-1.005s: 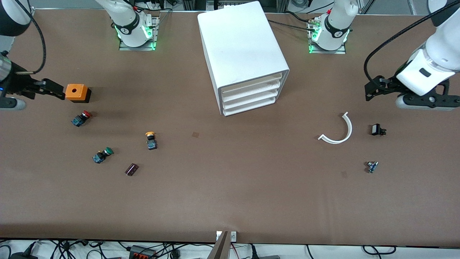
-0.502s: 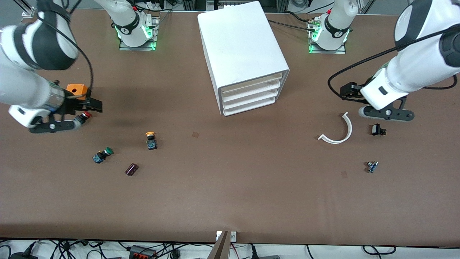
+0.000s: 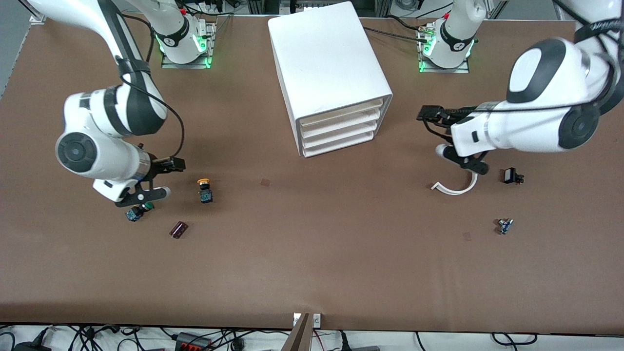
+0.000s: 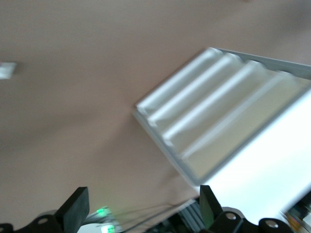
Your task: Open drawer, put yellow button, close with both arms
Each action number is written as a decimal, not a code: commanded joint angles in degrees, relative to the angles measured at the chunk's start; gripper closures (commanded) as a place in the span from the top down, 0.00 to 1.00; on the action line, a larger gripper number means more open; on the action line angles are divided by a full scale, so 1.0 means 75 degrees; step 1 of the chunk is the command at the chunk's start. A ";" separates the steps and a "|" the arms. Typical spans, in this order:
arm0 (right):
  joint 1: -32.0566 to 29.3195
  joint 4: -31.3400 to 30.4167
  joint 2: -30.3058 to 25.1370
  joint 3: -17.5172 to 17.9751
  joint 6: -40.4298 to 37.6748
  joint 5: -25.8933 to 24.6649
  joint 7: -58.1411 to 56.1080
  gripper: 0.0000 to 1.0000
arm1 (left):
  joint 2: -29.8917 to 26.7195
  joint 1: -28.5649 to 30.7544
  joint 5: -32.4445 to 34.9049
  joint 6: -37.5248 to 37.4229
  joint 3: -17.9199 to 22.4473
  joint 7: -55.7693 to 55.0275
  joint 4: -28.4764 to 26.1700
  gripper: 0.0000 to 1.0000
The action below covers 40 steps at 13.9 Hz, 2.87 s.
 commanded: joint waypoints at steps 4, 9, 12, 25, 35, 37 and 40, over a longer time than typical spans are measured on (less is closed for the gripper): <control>0.0459 0.0039 0.0963 -0.0036 0.0977 0.0062 0.0685 1.00 | 0.1668 0.0030 -0.2703 -0.0141 0.0006 0.3145 -0.0021 1.00; 0.0447 0.0050 0.1561 -0.0036 0.1797 0.0085 0.0697 1.00 | 0.2314 0.0030 -0.4393 -0.0234 -0.0005 0.5279 -0.0817 1.00; 0.0447 0.0062 0.1796 -0.0036 0.2090 0.0086 0.0697 1.00 | 0.2477 -0.0005 -0.5026 -0.0643 -0.0005 0.5620 -0.1358 1.00; 0.0447 0.0132 0.2113 -0.0036 0.2244 0.0062 0.0662 0.08 | 0.2982 -0.0017 -0.5590 -0.0855 -0.0392 0.6582 -0.1921 0.54; 0.0471 0.2756 0.1879 -0.0025 -0.0298 0.0038 0.0463 0.00 | 0.3029 0.0065 -0.5543 -0.0773 -0.0404 0.6418 -0.1676 0.03; 0.0517 0.3025 0.1796 -0.0013 -0.0463 0.0062 0.0463 0.00 | 0.3099 0.0100 -0.5531 -0.0762 -0.0275 0.6138 -0.1337 0.03; 0.0867 0.3390 0.1691 -0.0036 -0.0580 0.0004 0.0463 0.00 | 0.3438 0.0205 -0.5496 -0.0715 -0.0193 0.5447 -0.0588 0.04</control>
